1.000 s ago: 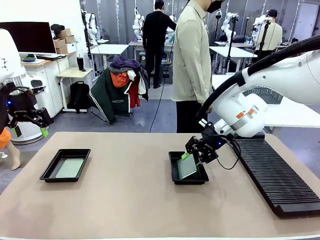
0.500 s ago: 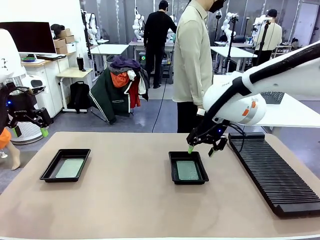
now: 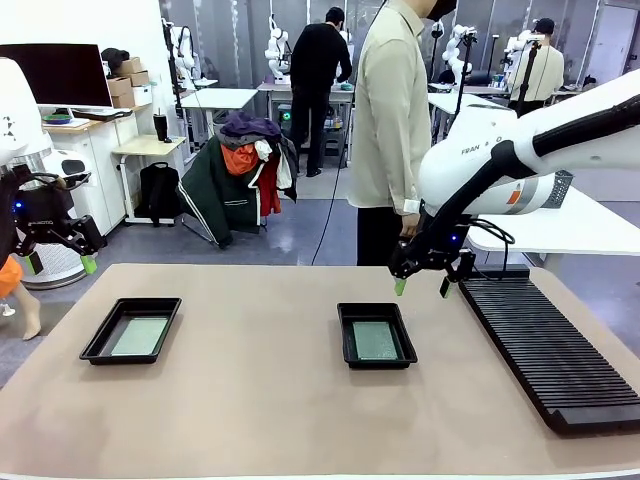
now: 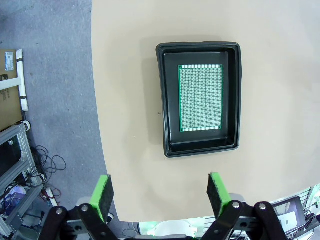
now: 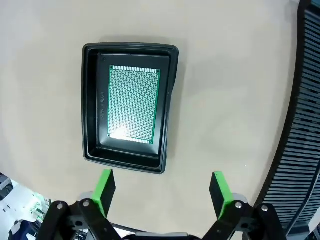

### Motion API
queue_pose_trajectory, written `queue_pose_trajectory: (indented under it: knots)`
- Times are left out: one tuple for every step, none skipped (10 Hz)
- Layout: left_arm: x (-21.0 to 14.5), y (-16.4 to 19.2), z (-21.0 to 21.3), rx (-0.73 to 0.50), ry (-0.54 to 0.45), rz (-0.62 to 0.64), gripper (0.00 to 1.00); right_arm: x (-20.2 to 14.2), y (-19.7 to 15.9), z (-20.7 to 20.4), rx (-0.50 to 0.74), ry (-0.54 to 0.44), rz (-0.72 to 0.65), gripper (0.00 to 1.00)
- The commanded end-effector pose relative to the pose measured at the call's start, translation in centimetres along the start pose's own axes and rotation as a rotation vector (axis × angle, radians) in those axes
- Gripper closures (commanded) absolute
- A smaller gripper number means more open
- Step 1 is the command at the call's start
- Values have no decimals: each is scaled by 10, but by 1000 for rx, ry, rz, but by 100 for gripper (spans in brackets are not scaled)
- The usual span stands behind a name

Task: Inspect and transfer BCBs to ESD trays.
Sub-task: Pick up the Blank PCB from the PCB Rack and place it in the right ESD tray.

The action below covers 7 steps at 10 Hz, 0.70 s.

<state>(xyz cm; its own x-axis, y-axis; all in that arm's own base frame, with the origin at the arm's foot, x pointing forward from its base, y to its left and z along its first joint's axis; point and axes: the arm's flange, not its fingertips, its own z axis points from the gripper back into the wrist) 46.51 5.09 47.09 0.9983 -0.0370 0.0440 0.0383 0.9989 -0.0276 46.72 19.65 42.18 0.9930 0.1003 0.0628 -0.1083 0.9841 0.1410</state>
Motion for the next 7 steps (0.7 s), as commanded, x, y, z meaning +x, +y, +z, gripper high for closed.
queue_pose_trajectory:
  knots:
    - [-1, 0, -1, -7, -7, 4, 0, 2, -7, 6, -30, 5, -18, 0]
    - [-1, 0, -1, -7, -7, 4, 0, 5, -11, 8, -22, 13, -24, 0]
    - [-1, 0, -1, -7, -7, 4, 0, 0, -3, 3, -1, -1, -5, 0]
    - [-1, 0, -1, -7, -7, 4, 0, 0, -3, 3, -1, -1, -5, 0]
    - [-1, 0, -1, -7, -7, 4, 0, 0, -3, 3, -1, -1, -5, 0]
    - [-1, 0, -1, -7, -7, 4, 0, 0, -3, 3, -1, -1, -5, 0]
    - [-1, 0, -1, -7, -7, 4, 0, 0, -3, 3, -1, -1, -5, 0]
